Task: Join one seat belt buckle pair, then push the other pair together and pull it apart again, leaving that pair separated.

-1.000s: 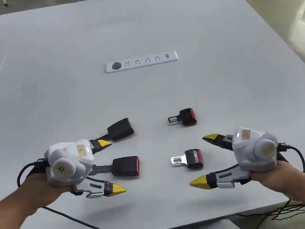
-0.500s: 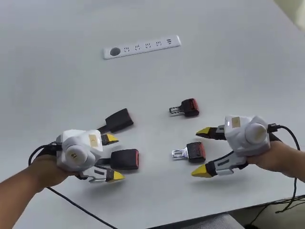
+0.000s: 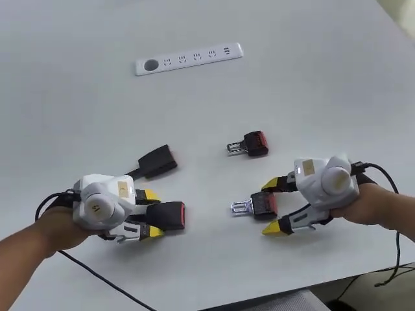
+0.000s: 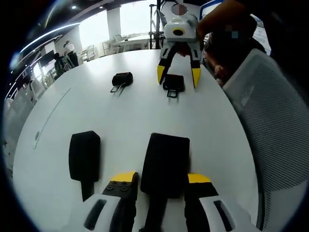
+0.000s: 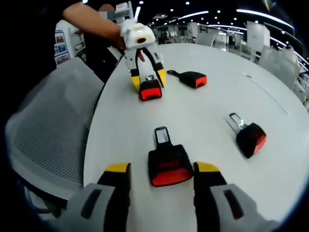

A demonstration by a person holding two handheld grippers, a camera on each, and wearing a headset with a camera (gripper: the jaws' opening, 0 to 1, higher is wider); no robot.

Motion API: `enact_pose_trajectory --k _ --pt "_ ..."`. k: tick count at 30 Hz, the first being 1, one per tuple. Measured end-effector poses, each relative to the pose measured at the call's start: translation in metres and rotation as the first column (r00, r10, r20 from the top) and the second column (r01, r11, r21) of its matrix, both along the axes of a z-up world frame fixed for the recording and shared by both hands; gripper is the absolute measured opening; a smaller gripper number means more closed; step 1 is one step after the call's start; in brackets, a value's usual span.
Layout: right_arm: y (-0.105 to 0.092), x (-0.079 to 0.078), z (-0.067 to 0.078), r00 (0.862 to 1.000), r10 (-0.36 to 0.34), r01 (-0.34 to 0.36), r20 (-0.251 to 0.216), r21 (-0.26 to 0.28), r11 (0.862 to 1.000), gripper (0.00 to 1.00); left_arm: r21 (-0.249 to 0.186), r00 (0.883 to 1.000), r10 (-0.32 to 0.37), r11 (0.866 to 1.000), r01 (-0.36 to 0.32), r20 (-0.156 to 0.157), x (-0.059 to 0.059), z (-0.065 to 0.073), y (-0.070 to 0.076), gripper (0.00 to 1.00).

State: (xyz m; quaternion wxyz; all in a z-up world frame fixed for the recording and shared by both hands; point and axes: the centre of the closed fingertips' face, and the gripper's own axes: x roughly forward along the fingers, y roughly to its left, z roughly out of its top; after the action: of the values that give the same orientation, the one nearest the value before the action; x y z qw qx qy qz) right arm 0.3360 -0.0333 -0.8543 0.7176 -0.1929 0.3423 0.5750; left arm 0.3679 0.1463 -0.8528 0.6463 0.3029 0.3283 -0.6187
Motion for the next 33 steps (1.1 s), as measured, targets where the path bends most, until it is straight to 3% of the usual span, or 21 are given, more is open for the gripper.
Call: enact_pose_trajectory --k 6,9,13,24,33 --pt "-0.001 0.006 -0.001 1.0 0.009 -0.009 0.019 -0.017 1.0 0.45 0.016 0.999 -0.033 0.999 0.033 0.005 -0.002 0.0 0.0 0.37" --pt "-0.004 0.01 -0.002 0.999 0.005 -0.004 0.035 -0.024 1.0 0.37 0.022 0.999 -0.05 0.999 0.05 0.011 -0.003 0.0 0.0 0.36" --pt "-0.004 0.01 -0.001 0.999 0.025 -0.024 0.045 -0.012 1.0 0.36 0.044 0.998 -0.067 0.997 0.066 0.018 -0.004 -0.001 0.0 0.35" --pt "-0.003 0.011 0.001 0.999 0.0 -0.004 0.051 0.07 0.998 0.35 0.065 0.997 -0.07 0.995 0.069 0.014 -0.004 -0.002 0.0 0.34" --pt "0.021 0.014 0.006 0.998 -0.02 0.012 0.059 0.13 0.991 0.34 0.069 0.998 -0.058 0.996 0.057 0.005 -0.004 -0.003 0.0 0.34"
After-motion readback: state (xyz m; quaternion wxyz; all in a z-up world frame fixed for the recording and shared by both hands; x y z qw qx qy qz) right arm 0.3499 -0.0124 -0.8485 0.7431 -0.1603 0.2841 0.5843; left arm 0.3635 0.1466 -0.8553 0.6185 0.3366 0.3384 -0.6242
